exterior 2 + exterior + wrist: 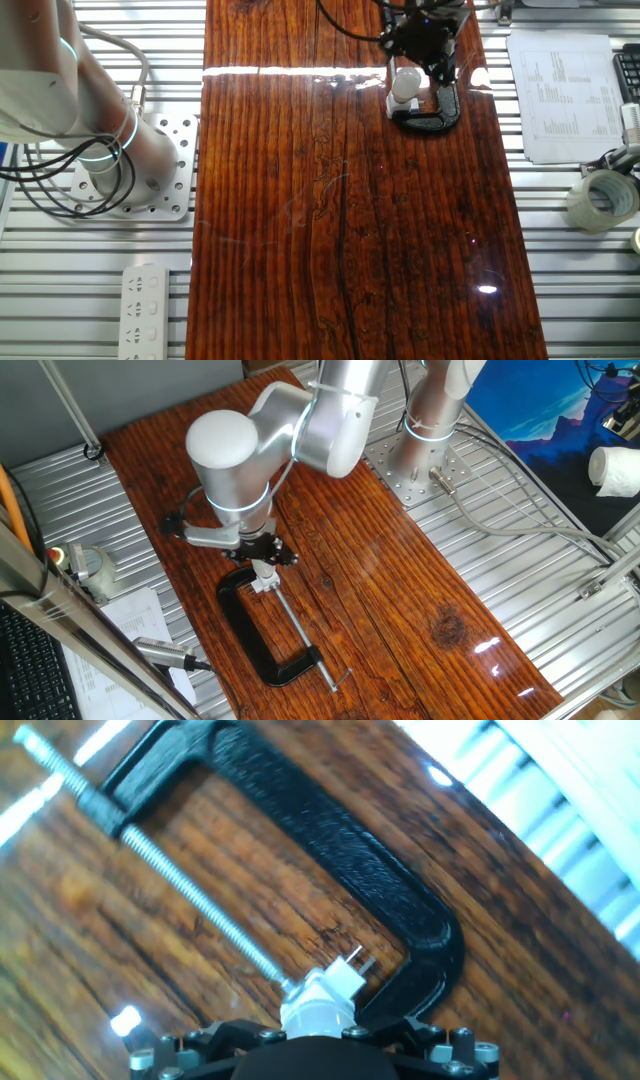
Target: Install the light bulb by rotating it
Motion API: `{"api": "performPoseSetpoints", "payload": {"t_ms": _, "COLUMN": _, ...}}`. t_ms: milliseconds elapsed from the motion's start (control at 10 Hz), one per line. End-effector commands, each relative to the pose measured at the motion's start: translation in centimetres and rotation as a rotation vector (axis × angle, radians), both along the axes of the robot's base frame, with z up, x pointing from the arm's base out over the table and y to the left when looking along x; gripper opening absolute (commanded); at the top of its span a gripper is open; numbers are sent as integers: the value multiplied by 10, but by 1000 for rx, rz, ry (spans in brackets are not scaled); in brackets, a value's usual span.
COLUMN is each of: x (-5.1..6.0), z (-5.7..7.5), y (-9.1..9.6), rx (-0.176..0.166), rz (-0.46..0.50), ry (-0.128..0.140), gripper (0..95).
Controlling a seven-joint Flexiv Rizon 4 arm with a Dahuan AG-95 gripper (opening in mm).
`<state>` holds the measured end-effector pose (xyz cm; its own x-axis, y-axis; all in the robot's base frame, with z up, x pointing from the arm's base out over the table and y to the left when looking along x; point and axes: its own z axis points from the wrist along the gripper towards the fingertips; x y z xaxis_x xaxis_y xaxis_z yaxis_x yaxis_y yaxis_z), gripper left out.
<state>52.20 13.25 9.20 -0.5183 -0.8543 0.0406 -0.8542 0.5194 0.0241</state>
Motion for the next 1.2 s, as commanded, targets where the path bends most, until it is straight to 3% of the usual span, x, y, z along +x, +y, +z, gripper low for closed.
{"api": "performPoseSetpoints", "payload": {"t_ms": 100, "x": -3, "z": -11, "y": -6, "rx": 12, "rz": 138, "ry": -11, "gripper": 950}}
{"api": "performPoseSetpoints", "payload": {"t_ms": 200, "x": -5, "z": -13, "y": -8, "rx": 18, "rz": 179, "ry": -10, "gripper": 950}}
{"api": "performPoseSetpoints", "payload": {"t_ms": 300, "x": -7, "z": -16, "y": -11, "rx": 37, "rz": 208, "ry": -13, "gripper": 760}}
{"api": "performPoseSetpoints", "payload": {"t_ms": 600, "x": -7, "z": -18, "y": -12, "rx": 78, "rz": 214, "ry": -15, "gripper": 760}}
{"api": "performPoseSetpoints", "payload": {"t_ms": 800, "x": -2, "z": -14, "y": -7, "rx": 83, "rz": 206, "ry": -9, "gripper": 760}}
{"api": "performPoseSetpoints", "payload": {"t_ms": 1100, "x": -2, "z": -17, "y": -8, "rx": 86, "rz": 216, "ry": -14, "gripper": 760}}
{"api": "performPoseSetpoints", "payload": {"t_ms": 1200, "x": -1, "z": -19, "y": -9, "rx": 103, "rz": 215, "ry": -17, "gripper": 760}}
